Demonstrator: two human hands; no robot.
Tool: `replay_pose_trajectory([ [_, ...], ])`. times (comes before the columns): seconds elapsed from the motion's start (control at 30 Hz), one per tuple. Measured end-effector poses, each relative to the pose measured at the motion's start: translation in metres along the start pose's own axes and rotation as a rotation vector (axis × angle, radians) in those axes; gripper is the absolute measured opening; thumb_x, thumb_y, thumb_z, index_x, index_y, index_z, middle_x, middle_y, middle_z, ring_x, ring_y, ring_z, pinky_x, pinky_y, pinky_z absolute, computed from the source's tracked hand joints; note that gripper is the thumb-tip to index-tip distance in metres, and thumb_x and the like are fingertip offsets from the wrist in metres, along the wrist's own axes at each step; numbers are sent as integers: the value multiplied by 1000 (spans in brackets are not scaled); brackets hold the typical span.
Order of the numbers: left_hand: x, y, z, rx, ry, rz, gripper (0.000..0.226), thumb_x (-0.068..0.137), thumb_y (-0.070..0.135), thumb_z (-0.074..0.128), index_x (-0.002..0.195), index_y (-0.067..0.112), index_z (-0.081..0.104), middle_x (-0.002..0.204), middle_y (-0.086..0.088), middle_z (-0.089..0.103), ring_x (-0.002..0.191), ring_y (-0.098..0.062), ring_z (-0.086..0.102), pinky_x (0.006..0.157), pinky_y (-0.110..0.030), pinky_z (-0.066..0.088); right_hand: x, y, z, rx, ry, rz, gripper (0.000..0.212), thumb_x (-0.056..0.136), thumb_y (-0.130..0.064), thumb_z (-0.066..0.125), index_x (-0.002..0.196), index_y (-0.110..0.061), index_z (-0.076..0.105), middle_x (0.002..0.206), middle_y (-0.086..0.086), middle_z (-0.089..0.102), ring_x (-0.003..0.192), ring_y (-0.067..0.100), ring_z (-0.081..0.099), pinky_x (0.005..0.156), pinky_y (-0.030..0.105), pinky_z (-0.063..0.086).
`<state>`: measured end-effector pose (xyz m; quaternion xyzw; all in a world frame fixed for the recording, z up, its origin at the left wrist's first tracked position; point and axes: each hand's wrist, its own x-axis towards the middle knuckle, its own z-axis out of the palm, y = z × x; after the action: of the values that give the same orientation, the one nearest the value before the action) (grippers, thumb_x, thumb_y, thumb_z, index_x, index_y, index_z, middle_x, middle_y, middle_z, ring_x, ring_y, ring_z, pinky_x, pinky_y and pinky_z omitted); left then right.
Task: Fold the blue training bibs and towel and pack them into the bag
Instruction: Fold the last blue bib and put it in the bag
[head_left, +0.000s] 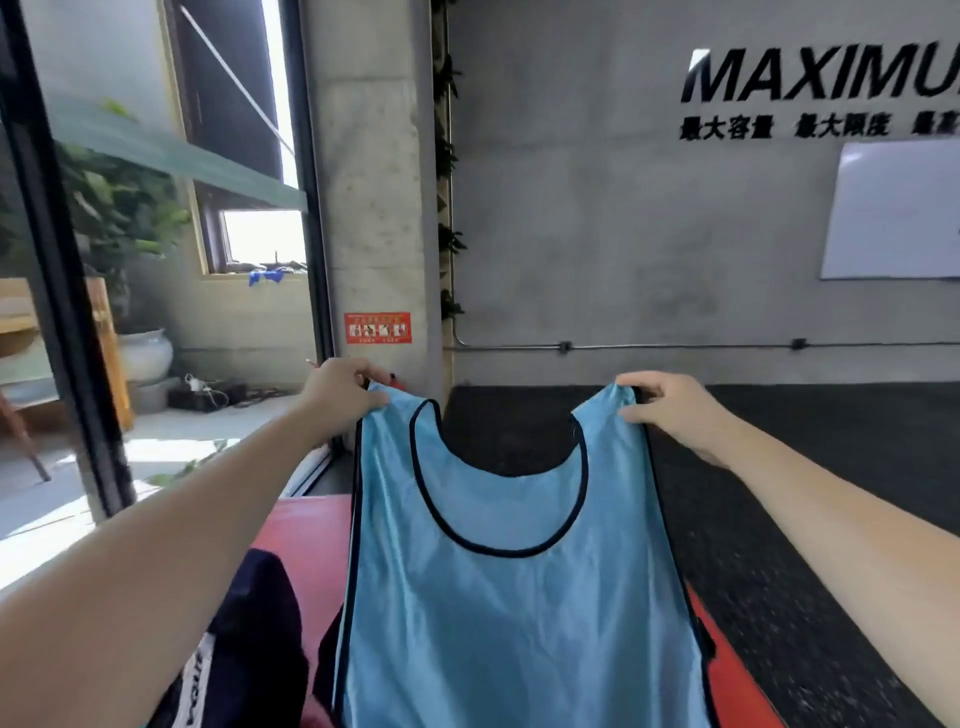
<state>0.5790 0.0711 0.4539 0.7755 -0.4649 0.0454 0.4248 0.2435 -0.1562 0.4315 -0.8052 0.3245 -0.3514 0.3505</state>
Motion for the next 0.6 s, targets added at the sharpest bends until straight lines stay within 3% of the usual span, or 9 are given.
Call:
replay_pose_trajectory([
  [0.07,18,-35,42,45,-2,-25,16,84,12,74,98,21,74,81,8,60,78,-16,57,65,-27,43,23,40,29,-18,-19,44,52,87,-3,74,136,-14,61,130,-9,57,123,8,49,101,25,36],
  [0.17,44,-83,102,58,-16,-58,19,87,9,66,97,23,74,92,4,65,90,-19,59,83,-29,47,54,95,67,-37,-3,129,51,86,-2,74,134,-13,62,130,-2,60,114,13,56,95,27,44],
  [0.27,59,-114,148,30,-50,-94,33,87,5,62,114,22,71,104,0,68,94,-18,60,87,-30,50,73,139,97,-40,12,190,53,84,-4,74,135,-15,61,120,6,66,94,16,64,92,40,55],
  [0.37,60,-135,185,-18,-215,-117,49,84,5,70,129,22,62,107,-1,65,99,-21,63,93,-38,54,80,167,122,-38,-40,215,54,85,-6,74,136,-16,59,116,2,66,81,10,63,84,35,56],
  [0.43,55,-147,204,24,-301,-109,56,81,12,76,134,23,60,117,-3,65,105,-24,65,97,-36,51,79,184,135,-81,-95,233,55,85,-10,75,137,-16,58,126,3,61,82,16,68,81,35,57],
  [0.5,43,-153,216,60,-337,-112,56,81,16,77,134,24,60,127,-2,63,109,-22,64,97,-31,47,72,196,144,-157,-151,277,56,86,-15,76,138,-16,56,120,5,58,93,25,71,85,40,59],
  [0.6,16,-154,224,50,-399,-148,52,86,16,74,135,24,59,128,0,63,101,-20,67,94,-31,50,54,208,153,-208,-189,307,52,88,-20,74,136,-17,57,125,0,56,97,21,66,76,33,59],
])
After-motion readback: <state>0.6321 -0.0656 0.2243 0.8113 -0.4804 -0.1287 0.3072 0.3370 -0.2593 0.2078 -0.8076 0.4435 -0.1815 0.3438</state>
